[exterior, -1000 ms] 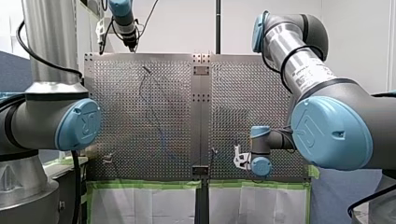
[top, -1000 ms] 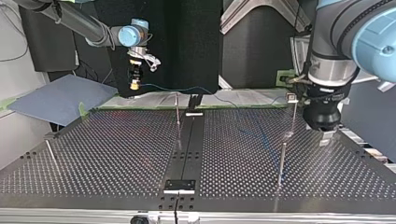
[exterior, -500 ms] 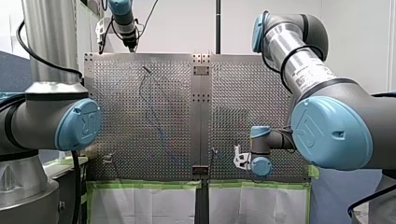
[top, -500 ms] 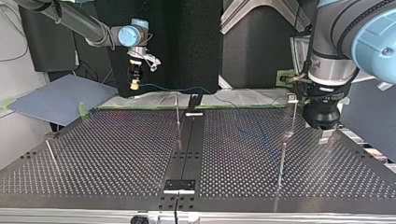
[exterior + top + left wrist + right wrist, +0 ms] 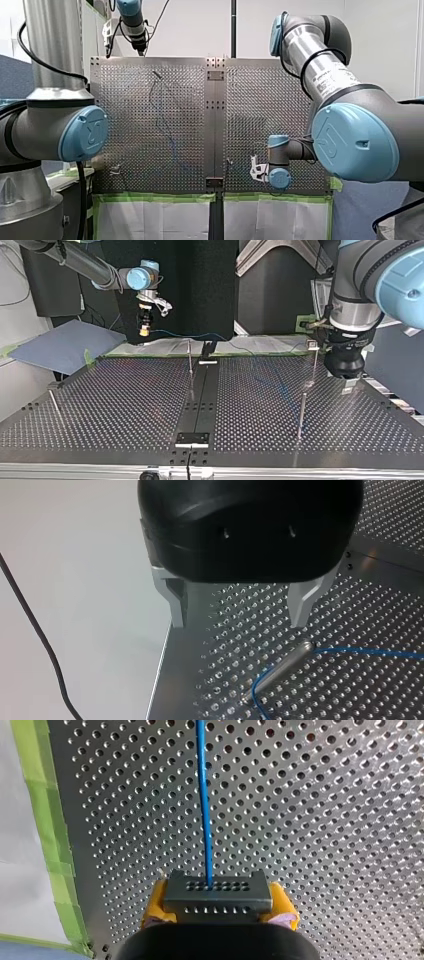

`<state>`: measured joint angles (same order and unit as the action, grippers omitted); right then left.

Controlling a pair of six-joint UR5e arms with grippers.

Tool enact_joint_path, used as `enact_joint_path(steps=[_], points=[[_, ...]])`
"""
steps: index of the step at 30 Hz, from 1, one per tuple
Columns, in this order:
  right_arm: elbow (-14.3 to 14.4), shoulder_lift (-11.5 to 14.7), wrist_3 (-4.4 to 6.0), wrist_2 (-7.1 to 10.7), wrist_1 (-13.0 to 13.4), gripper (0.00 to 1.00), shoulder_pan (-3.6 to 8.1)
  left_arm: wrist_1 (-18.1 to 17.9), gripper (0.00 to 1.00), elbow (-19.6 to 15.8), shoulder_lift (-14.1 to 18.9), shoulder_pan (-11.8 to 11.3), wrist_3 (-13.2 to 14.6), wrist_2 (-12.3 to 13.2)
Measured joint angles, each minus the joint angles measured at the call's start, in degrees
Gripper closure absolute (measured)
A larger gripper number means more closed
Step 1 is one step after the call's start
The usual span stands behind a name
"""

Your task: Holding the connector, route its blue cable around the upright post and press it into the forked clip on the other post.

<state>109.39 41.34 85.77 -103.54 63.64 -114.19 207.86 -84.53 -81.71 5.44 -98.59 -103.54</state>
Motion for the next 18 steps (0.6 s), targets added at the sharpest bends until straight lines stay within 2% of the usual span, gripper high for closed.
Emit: enact_joint_path(steps=[9, 18], points=[[-0.3, 0.0, 0.18, 0.0, -0.7, 0.71, 0.0, -3.7, 0.01, -0.9, 2.1, 0.9, 3.3, -0.1], [-0.8, 0.0, 0.31, 0.0, -1.2, 0.71, -0.27, -8.5, 0.01, -5.3, 4.2, 2.6, 7.3, -0.1]])
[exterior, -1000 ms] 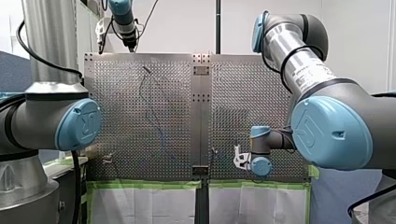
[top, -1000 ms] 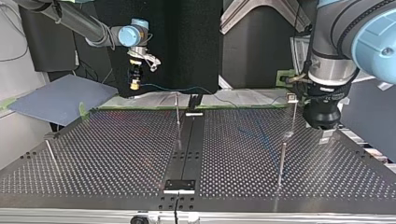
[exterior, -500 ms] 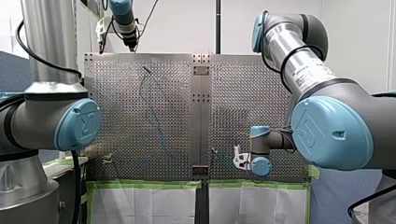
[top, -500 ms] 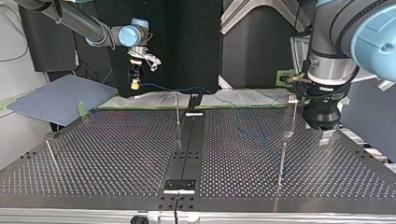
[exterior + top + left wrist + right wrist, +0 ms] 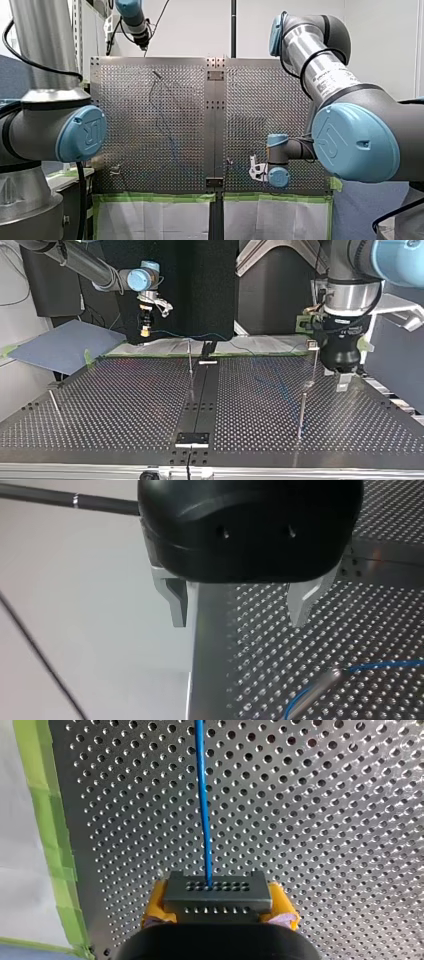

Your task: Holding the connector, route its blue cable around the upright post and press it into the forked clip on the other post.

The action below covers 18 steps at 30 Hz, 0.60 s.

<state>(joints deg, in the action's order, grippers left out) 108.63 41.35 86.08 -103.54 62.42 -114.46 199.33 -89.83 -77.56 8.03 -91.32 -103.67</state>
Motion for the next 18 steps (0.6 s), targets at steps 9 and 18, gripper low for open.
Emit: enact_joint_path(steps=[9, 18], points=[[0.0, 0.0, -0.05, 0.0, -0.2, 0.71, 0.12, -4.6, 0.01, -4.6, -1.5, 2.8, 2.7, -0.6], [0.0, 0.0, 0.05, 0.0, -0.2, 0.71, 0.17, -9.2, 0.01, -9.2, -5.7, 6.0, 6.5, -1.1]])
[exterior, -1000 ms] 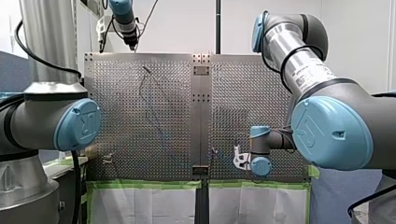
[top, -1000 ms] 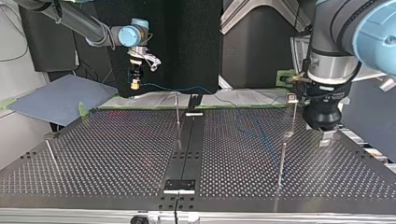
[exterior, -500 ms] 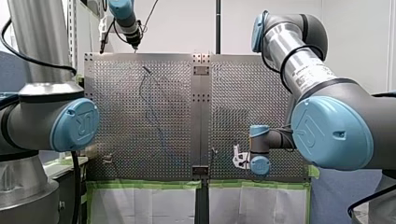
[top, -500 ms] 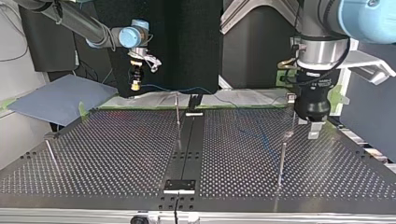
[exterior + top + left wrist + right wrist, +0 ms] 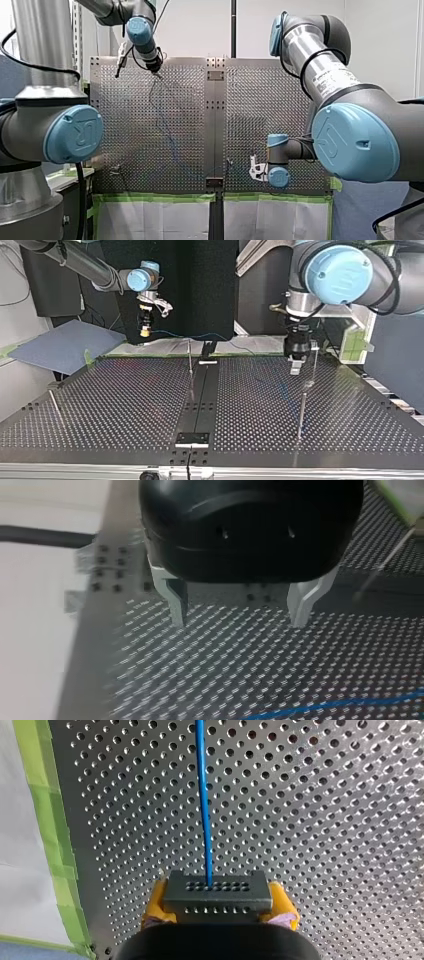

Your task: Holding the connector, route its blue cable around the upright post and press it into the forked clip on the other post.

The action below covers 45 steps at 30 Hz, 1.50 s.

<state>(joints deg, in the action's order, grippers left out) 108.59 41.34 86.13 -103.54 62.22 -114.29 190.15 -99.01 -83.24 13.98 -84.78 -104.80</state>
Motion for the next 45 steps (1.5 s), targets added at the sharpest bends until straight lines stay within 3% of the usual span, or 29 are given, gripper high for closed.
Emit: enact_joint_path(steps=[4, 12, 20, 33, 39, 45], points=[[0.0, 0.0, 0.0, 0.06, -0.1, 0.71, 0.11, -2.1, 0.01, -1.7, -2.1, 2.0, 2.1, -1.6], [0.0, 0.0, -0.05, 0.17, -0.4, 0.71, 0.09, -6.4, 0.01, -1.6, -6.4, 6.3, 6.4, -5.3], [0.0, 0.0, 0.01, 0.17, -0.4, 0.71, -0.08, -10.5, 0.01, -0.8, -10.5, 10.0, 10.5, -6.3], [0.0, 0.0, 0.01, 0.24, -0.4, 0.71, -0.18, -16.9, 0.01, 1.0, -12.6, 8.9, 16.5, -11.9], [0.0, 0.0, 0.01, 0.25, -0.5, 0.71, -0.19, -19.9, 0.01, 1.0, -12.6, 8.2, 17.2, -12.9], [0.0, 0.0, 0.01, 0.26, -0.7, 0.71, -0.13, -22.6, 0.01, 1.0, -12.6, 7.9, 15.4, -11.9]])
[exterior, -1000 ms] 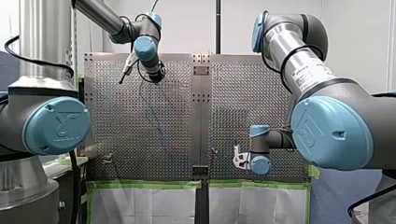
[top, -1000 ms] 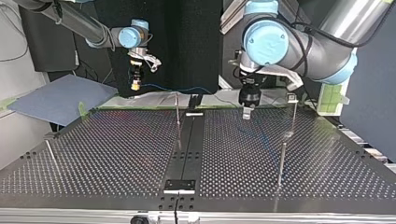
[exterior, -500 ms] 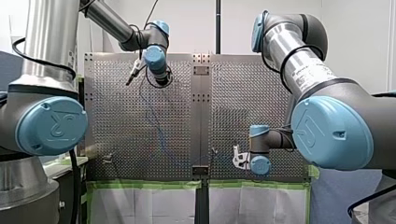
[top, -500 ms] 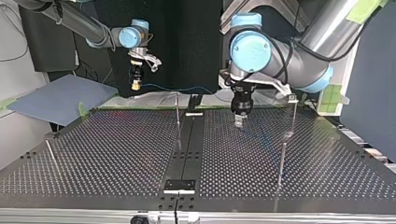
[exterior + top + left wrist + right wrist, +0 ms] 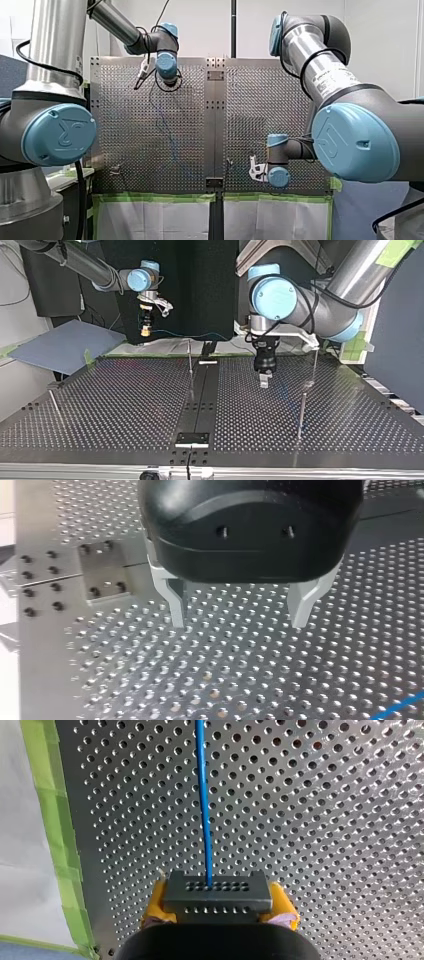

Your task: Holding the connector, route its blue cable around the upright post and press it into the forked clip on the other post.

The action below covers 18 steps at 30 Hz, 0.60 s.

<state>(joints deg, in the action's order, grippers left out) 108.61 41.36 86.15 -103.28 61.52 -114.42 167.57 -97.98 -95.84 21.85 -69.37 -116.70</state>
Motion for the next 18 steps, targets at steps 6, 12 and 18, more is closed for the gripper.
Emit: enact_joint_path(steps=[6, 12, 18], points=[[0.0, 0.0, 0.0, 0.0, -0.2, 0.71, 0.12, -3.2, 0.01, -0.2, -0.2, -0.4, -1.3, -0.1], [0.0, 0.0, 0.04, 0.11, -0.2, 0.71, 0.23, -6.7, 0.01, -2.0, -0.2, -0.6, -1.7, -1.1], [0.0, 0.0, 0.08, 0.17, -0.3, 0.71, 0.22, -9.7, 0.01, -3.3, -0.2, -0.6, 0.3, -3.5]])
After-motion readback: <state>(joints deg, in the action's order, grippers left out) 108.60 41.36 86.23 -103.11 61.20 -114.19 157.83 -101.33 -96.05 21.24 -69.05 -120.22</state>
